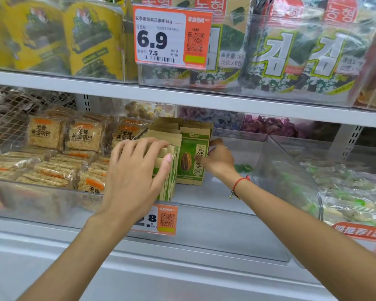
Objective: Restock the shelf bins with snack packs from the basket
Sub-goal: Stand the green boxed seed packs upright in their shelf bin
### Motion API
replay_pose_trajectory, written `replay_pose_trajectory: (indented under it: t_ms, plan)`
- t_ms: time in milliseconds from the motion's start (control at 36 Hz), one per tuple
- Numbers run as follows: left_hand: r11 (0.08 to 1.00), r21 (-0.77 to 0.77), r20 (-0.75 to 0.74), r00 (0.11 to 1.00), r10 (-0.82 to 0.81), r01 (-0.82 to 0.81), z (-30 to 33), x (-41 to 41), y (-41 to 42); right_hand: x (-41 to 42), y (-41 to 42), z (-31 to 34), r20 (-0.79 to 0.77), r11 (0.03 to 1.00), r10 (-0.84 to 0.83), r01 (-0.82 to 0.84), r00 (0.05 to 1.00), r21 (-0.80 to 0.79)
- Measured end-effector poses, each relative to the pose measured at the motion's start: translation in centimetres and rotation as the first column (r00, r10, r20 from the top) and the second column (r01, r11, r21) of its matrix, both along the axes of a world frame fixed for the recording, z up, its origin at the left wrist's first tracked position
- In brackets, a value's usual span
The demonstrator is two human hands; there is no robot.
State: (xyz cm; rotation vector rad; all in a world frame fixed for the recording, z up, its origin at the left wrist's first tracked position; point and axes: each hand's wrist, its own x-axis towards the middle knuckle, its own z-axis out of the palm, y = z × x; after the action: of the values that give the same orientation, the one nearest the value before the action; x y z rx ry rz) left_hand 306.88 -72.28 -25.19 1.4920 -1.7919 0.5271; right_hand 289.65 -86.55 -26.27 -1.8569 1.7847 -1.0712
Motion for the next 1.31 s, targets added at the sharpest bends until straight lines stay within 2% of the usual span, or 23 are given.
replay_pose_trajectory:
  t_ms: [278, 389, 583, 694, 778, 889, 972, 1139, 1250, 1306]
  plan:
    - [1.000, 0.011, 0.001, 1.000, -0.003, 0.003, 0.3, 0.0, 0.4, -1.7, 1.3, 1.2, -0.047, 0.991, 0.060, -0.054, 0.997, 0.120]
    - [1.000, 0.001, 0.021, 1.000, 0.014, -0.014, 1.0, -0.7, 1.1, -2.9, 4.0, 2.5, -0.154, 0.977, 0.186, -0.167, 0.970, 0.129]
    - [0.992, -0.078, 0.164, 0.983, -0.084, 0.097, 2.8, -4.4, 4.7, -6.0, 13.6, 4.7, -0.477, 0.927, 0.327, -0.375, 0.816, -0.007]
    - [0.993, 0.035, 0.179, 0.977, -0.120, 0.116, 2.4, -7.0, 7.6, -8.4, 19.6, 4.6, -0.600, 0.907, 0.311, -0.419, 0.737, -0.044]
    - [0.967, 0.246, 0.135, 0.986, -0.102, 0.066, 1.1, -8.9, 10.0, -10.1, 23.5, 3.1, -0.680, 0.904, 0.318, -0.428, 0.660, 0.007]
    - [0.863, 0.505, 0.098, 0.991, -0.094, 0.032, -2.8, -10.7, 12.5, -12.2, 27.1, -1.4, -0.739, 0.893, 0.410, -0.401, 0.534, 0.205]
    - [0.748, 0.664, 0.127, 0.986, -0.105, -0.006, -6.7, -11.4, 14.4, -13.3, 28.9, -5.4, -0.697, 0.847, 0.530, -0.347, 0.484, 0.403]
    - [0.537, 0.838, 0.208, 0.968, -0.141, -0.101, -14.4, -11.7, 17.4, -14.3, 30.6, -13.5, -0.636, 0.743, 0.659, -0.216, 0.401, 0.633]
    - [0.323, 0.945, 0.096, 0.986, -0.140, -0.046, -20.0, -10.9, 18.6, -14.6, 31.5, -17.9, -0.532, 0.690, 0.678, -0.192, 0.507, 0.698]
    - [0.280, 0.960, 0.044, 0.992, -0.118, -0.010, -22.8, -10.4, 19.2, -14.5, 32.2, -20.2, -0.470, 0.698, 0.640, -0.205, 0.607, 0.686]
